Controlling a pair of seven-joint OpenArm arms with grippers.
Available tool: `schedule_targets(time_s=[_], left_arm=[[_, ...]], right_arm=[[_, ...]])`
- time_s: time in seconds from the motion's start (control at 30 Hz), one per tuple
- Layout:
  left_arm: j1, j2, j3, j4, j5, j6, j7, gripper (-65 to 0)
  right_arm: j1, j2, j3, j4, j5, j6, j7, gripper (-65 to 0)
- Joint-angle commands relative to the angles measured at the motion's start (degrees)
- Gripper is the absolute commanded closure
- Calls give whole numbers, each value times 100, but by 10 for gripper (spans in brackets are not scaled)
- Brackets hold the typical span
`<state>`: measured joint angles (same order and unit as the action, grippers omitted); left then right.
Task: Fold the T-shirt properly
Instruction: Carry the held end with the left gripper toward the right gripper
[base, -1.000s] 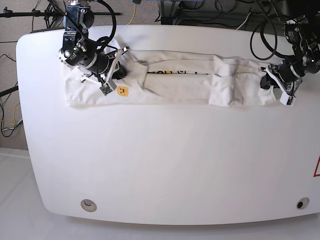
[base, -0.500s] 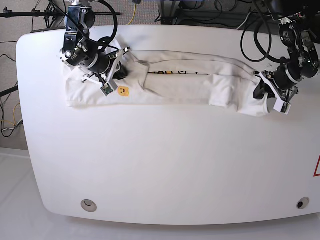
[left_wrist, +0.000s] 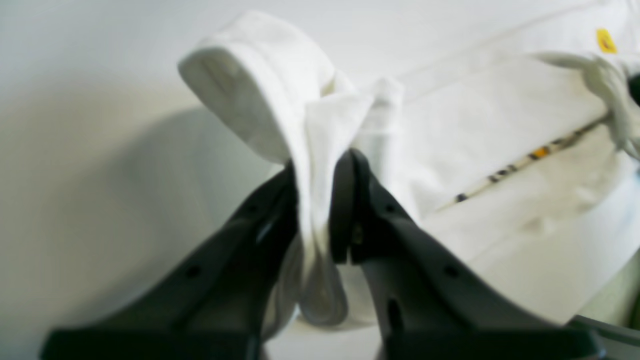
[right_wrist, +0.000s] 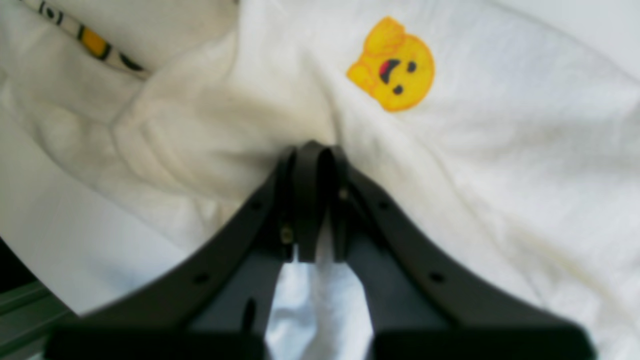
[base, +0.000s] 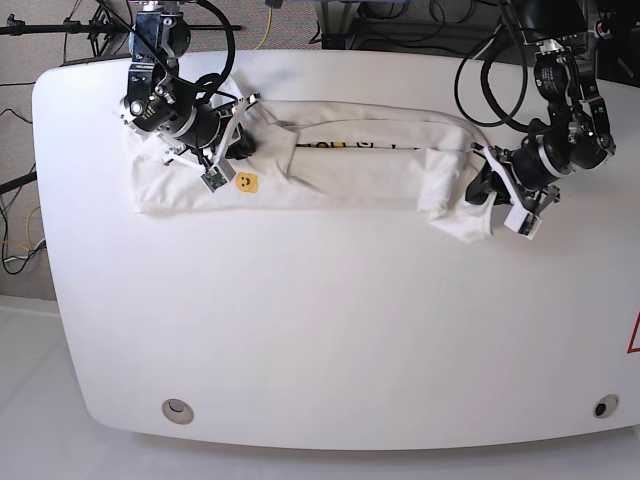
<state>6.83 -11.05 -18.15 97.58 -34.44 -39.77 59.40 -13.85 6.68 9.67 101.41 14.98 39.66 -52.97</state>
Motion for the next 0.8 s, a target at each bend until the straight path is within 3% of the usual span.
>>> schedule_targets(time_s=[0.0, 0.77], left_arm=[[-89, 76, 183, 319, -120, -23, -88, -6], [-164, 1025, 838, 779, -236, -23, -56, -8]], right_arm=[[26, 28, 16, 86, 25, 34, 32, -31], [14, -2, -6, 64, -15, 34, 10, -26]])
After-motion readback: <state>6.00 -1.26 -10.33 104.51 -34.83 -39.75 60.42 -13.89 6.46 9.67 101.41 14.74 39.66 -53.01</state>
